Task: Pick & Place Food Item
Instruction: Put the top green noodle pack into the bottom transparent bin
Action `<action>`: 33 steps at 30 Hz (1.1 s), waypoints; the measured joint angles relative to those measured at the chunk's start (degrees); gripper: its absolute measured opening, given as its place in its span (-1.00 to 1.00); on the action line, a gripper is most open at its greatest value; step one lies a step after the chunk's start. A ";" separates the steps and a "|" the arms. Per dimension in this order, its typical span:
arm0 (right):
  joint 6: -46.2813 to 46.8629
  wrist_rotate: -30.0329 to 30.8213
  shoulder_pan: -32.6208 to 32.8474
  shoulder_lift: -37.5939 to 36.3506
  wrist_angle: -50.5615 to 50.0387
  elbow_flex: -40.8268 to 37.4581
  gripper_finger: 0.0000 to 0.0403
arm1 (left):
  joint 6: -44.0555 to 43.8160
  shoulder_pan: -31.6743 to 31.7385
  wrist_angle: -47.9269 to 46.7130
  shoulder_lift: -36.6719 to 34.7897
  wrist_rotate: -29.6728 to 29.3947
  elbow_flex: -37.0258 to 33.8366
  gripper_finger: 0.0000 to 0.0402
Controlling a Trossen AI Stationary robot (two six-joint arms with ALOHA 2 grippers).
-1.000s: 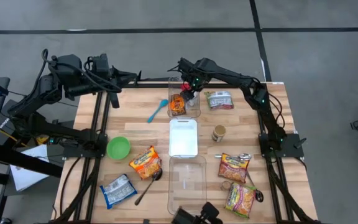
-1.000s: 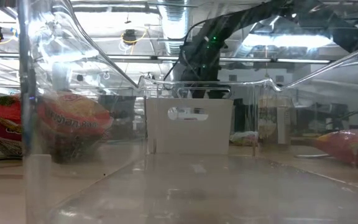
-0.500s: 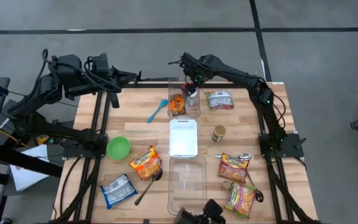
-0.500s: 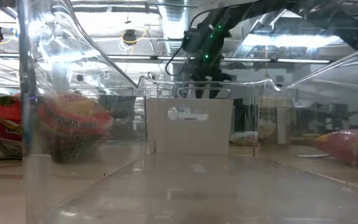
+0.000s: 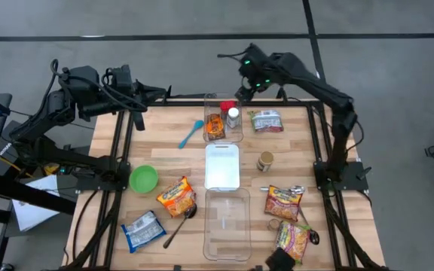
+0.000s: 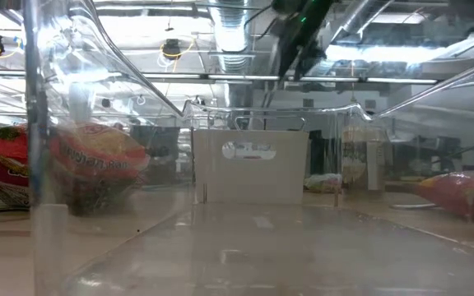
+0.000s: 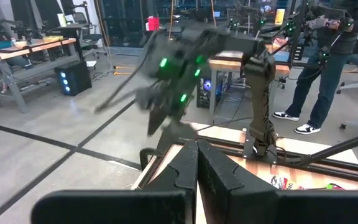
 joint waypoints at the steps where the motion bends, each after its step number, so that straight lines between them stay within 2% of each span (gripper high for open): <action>1: 0.00 0.00 -0.02 -1.23 -0.86 0.00 0.40 | 0.02 0.00 0.00 0.00 0.00 0.00 -0.99; 11: 0.92 0.41 0.71 -9.52 -10.76 0.00 0.40 | 0.05 0.02 -0.14 0.00 0.04 0.00 -0.99; 17: -0.52 0.94 0.49 -16.01 -12.75 0.00 0.40 | -0.05 0.00 -3.61 0.01 0.07 0.00 -0.99; 24: 4.28 2.12 -1.05 -24.85 -16.27 -0.09 0.40 | -1.32 0.01 -3.93 0.00 0.26 0.00 -0.99; 28: 9.74 2.26 0.99 -31.29 -15.10 -4.68 0.40 | -1.22 0.02 -3.89 0.00 0.24 0.00 -0.99; 31: 13.23 6.28 2.16 -36.55 -14.35 -12.11 0.40 | -1.22 0.02 -3.89 0.00 0.22 0.00 -0.99; 33: 13.61 8.18 3.04 -40.64 -10.24 -18.82 0.40 | -1.17 0.01 -3.89 0.00 0.22 0.00 -0.99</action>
